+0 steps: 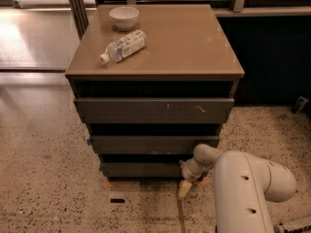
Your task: Open bottom drawer
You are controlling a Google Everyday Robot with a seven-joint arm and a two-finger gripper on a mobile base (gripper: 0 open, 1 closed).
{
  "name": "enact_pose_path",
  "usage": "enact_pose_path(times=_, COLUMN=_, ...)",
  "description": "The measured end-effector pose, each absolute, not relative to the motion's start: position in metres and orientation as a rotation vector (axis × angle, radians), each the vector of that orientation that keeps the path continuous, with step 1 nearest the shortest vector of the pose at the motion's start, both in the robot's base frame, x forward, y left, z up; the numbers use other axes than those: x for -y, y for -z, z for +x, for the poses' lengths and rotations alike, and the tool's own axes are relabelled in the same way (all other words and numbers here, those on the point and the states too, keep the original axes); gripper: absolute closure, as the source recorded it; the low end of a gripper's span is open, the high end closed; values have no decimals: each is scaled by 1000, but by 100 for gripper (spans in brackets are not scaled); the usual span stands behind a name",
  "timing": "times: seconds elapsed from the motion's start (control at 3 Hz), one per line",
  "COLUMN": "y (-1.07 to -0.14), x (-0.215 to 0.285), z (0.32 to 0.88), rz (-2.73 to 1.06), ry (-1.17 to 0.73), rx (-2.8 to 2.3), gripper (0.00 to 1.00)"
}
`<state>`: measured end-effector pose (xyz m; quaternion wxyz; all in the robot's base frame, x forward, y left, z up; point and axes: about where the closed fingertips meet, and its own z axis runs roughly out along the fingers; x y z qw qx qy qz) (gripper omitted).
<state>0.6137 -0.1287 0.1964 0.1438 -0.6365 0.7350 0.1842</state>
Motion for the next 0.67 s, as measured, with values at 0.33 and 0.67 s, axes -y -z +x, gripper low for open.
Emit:
enact_pose_path(times=0.33, y=-200, x=124, z=616, rz=-1855, ry=-520, rx=-2107, gripper=0)
enact_pose_path(times=0.67, y=-201, x=120, z=618, rz=-1862, ry=-489, rx=-2091, gripper=0)
